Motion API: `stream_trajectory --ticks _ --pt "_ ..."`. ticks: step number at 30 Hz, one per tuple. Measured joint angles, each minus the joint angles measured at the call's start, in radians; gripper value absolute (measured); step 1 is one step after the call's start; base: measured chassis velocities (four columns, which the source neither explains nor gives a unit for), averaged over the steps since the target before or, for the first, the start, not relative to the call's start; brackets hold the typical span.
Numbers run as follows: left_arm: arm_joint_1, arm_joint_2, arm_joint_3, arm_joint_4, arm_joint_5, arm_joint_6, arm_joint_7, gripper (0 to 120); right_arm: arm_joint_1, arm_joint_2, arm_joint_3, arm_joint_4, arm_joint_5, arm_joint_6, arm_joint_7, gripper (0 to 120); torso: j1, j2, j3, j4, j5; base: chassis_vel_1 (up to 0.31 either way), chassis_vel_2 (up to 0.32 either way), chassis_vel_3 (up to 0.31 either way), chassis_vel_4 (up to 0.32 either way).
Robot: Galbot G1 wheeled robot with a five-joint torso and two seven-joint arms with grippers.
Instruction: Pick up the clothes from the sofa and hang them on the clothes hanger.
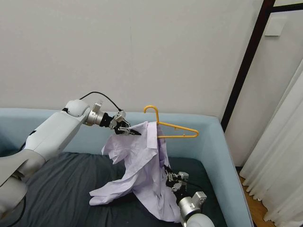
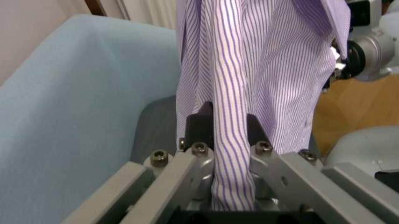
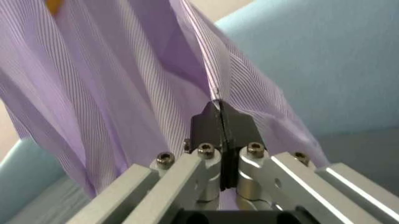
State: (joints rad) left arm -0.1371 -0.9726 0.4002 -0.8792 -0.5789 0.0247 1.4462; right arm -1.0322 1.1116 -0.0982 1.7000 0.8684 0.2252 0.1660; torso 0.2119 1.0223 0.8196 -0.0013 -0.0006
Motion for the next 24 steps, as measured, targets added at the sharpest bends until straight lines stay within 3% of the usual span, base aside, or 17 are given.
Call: stream_trajectory --ticks 3,7,12,24 --pt "-0.003 0.0 -0.001 0.001 0.0 -0.004 0.001 2 -0.006 -0.018 0.043 0.028 0.035 -0.03 -0.039 0 0.0 0.0 0.0 0.0 0.0001 0.0 0.0 0.0 0.0" --pt "-0.007 0.004 -0.01 0.007 0.0 -0.011 0.021 2 -0.01 -0.112 0.167 0.089 0.125 -0.136 -0.172 0 0.0 0.0 0.0 0.0 -0.0001 0.0 0.0 0.0 0.0" --pt "-0.008 0.006 -0.022 0.007 -0.008 -0.017 0.033 2 -0.007 -0.219 0.245 0.154 0.218 -0.243 -0.247 0 0.0 0.0 0.0 -0.0002 0.0001 0.0 0.0 0.0 0.0" --pt "-0.01 0.017 -0.033 -0.008 0.037 -0.042 0.044 2 0.058 -0.265 0.306 0.214 0.317 -0.318 -0.234 0 0.0 0.0 0.0 0.0002 0.0001 0.0 0.0 0.0 0.0"
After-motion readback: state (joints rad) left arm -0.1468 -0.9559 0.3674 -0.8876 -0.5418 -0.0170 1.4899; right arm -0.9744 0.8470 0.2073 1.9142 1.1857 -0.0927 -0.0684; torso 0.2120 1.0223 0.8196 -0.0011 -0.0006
